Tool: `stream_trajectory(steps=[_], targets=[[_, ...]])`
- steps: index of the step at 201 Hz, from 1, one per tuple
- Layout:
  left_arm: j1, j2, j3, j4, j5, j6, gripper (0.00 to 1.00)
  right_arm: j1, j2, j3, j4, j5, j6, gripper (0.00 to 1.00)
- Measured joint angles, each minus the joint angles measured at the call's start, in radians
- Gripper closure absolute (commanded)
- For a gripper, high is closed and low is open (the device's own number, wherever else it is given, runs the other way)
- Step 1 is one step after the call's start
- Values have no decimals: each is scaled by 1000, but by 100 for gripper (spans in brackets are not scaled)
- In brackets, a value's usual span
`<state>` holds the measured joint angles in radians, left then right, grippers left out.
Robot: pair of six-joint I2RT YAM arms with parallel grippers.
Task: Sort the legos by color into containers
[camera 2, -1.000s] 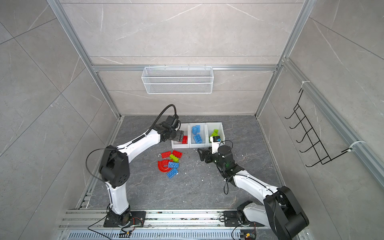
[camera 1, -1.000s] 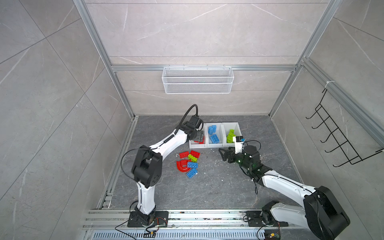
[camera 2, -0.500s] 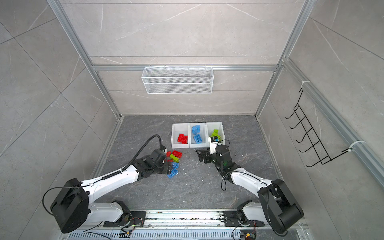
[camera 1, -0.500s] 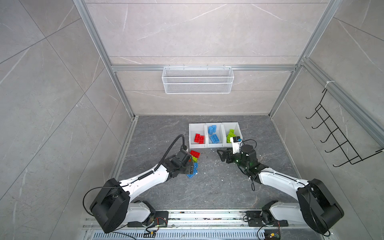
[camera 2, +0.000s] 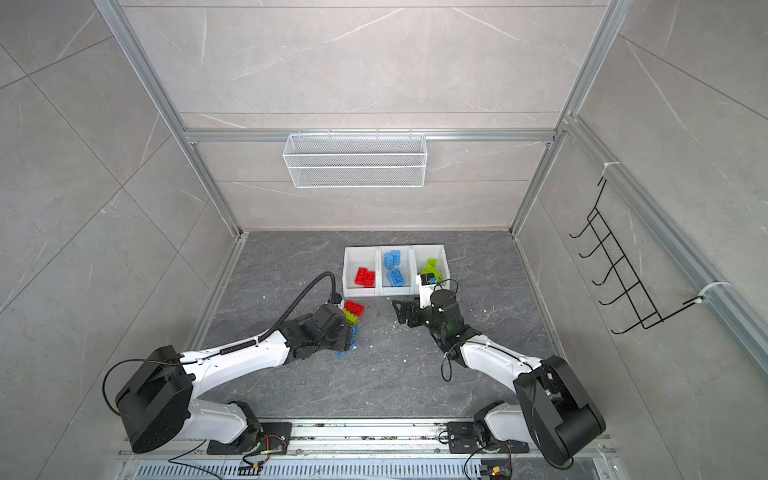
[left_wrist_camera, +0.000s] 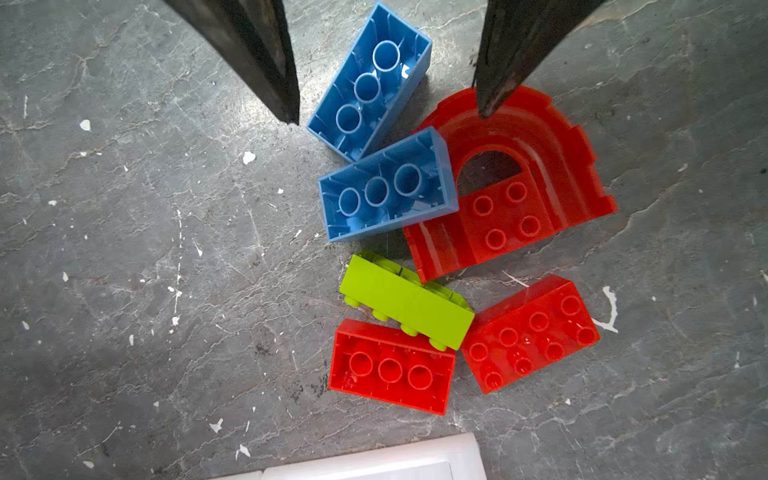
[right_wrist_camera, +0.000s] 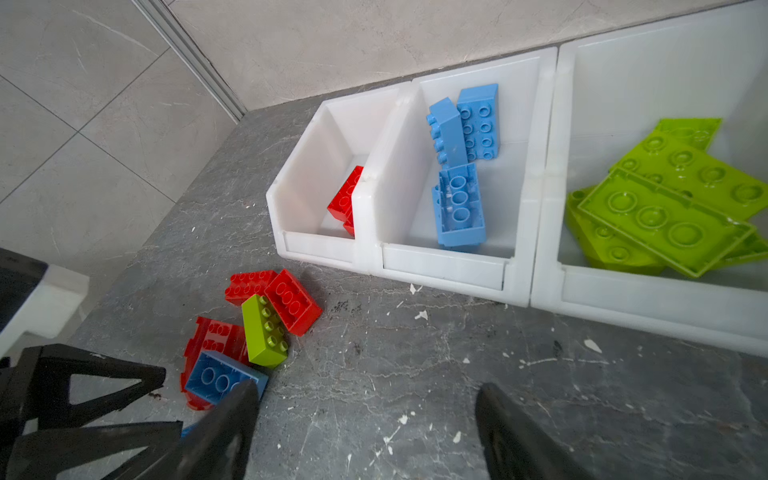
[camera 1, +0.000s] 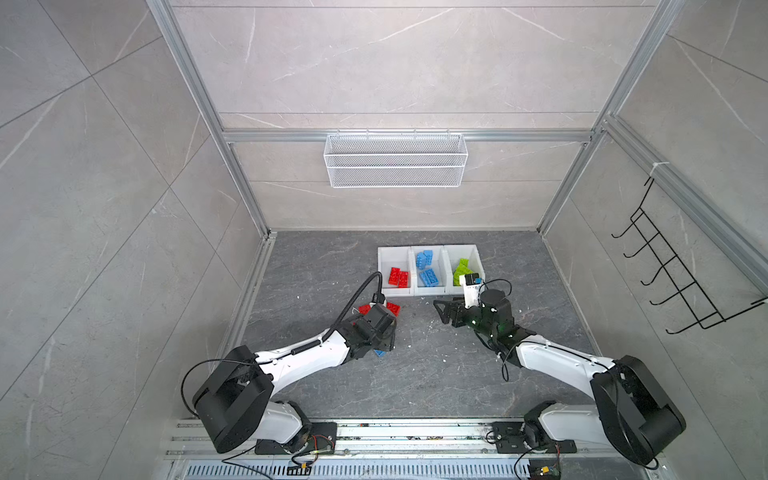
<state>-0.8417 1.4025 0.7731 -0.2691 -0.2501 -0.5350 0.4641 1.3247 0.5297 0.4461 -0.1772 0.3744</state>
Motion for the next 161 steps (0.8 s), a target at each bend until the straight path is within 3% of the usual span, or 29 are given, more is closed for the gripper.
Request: stream_trajectory(steps=[59,86,124,161], targets=[[-3,137,47,76,111,0,37,0,9,12,0,0,0,16],[-51,206,114,86,137,12,38,0,9,12,0,1,0,16],[-154,242,265,58,110,30,36,0,9,16,-8,0,-1,16],[-141,185,276,-16,5,47,34,8,25,74,-84,-14,-5,15]])
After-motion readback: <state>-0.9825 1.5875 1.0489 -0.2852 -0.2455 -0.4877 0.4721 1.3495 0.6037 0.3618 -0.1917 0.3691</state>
